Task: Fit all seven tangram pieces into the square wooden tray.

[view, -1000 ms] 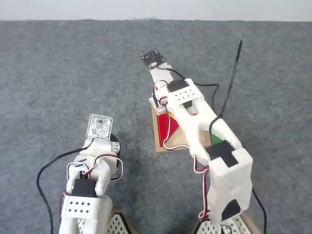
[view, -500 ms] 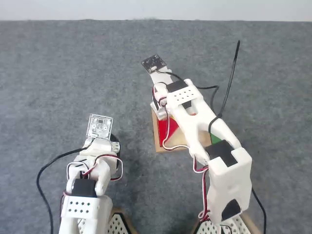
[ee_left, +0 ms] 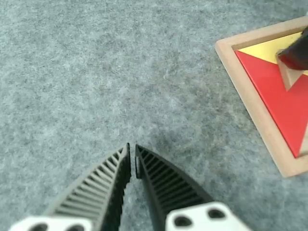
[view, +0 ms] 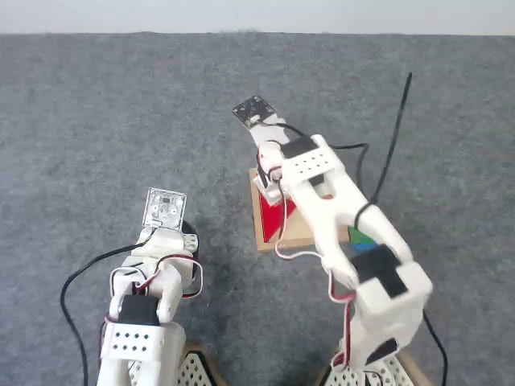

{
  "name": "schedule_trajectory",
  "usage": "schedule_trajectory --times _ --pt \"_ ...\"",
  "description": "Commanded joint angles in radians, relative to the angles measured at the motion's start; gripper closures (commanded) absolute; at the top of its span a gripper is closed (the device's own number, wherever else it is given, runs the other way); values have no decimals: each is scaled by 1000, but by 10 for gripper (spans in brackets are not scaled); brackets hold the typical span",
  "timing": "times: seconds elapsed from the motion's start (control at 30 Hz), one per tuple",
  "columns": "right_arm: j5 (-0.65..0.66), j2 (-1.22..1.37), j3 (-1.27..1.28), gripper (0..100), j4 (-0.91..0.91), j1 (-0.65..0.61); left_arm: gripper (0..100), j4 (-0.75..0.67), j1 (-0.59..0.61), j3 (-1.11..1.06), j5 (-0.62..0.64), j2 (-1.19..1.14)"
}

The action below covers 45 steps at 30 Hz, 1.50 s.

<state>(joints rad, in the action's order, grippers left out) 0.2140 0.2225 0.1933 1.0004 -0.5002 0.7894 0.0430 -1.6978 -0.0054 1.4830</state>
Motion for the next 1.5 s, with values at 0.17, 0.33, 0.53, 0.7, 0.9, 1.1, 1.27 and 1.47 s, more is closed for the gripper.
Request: schedule_trajectory --times 0.17,0.33,0.53,0.7,0.9,1.1,1.27,1.47 --pt "44 -124 143 820 -93 22 985 8 5 8 8 12" --pt "38 -128 120 819 -94 18 985 8 5 8 8 12" --pt "-95 -116 3 818 -99 -5 985 8 5 8 8 12" --pt "-100 -50 -51 818 -127 -48 985 8 5 8 8 12" --pt "-83 74 -61 818 -159 -28 985 8 5 8 8 12" --pt "-78 56 -48 818 -79 -19 985 8 5 8 8 12" --pt "-32 -12 63 821 -93 -16 985 8 5 8 8 12" --pt "17 -84 207 821 -140 16 985 8 5 8 8 12"
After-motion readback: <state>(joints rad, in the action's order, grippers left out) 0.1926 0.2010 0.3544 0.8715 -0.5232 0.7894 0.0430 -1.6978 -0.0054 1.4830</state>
